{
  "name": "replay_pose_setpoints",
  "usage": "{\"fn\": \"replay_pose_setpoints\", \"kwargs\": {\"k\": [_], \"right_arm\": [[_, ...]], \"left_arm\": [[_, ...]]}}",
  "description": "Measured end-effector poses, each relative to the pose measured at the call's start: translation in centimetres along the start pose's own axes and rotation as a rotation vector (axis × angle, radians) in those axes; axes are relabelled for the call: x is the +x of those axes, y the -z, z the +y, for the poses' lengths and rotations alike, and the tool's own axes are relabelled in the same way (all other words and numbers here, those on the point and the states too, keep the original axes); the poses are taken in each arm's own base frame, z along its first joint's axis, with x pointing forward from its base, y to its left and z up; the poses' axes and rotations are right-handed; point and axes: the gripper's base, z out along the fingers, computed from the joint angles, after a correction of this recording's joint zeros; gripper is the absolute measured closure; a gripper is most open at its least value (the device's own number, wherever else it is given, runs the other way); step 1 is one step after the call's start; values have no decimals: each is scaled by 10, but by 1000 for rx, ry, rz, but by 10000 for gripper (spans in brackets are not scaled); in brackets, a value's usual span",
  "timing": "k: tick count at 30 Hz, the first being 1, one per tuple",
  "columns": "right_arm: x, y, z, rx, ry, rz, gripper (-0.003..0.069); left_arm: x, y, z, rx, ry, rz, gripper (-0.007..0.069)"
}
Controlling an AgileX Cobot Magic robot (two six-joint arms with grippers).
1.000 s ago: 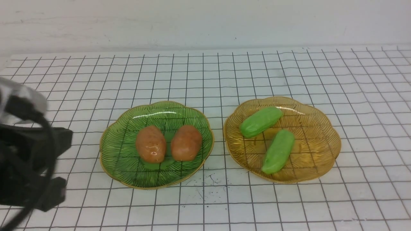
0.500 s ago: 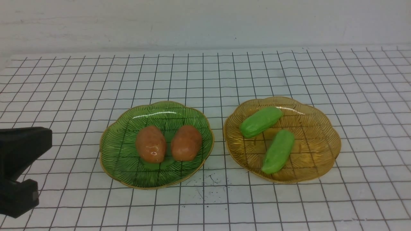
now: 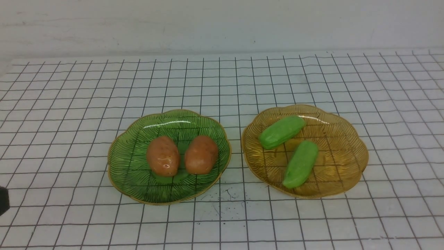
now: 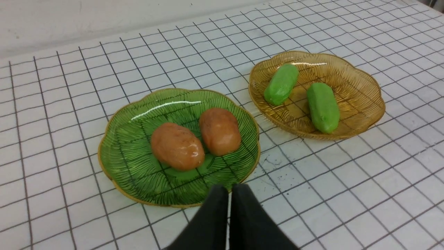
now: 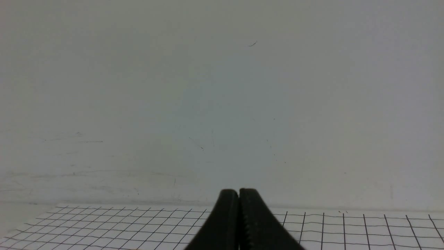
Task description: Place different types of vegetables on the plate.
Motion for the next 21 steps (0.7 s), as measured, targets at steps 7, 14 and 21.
{"fn": "replay_pose_setpoints", "kwargs": {"k": [7,14,21], "right_arm": [[0,0,0,0,0,0,674],[0,0,0,0,0,0,674],[0,0,0,0,0,0,674]], "left_arm": [[75,-13,0,-109,-2,-73,632],[119,-42,5,-266,-2,-117,632],[163,-65,14,-349,8,0,632]]}}
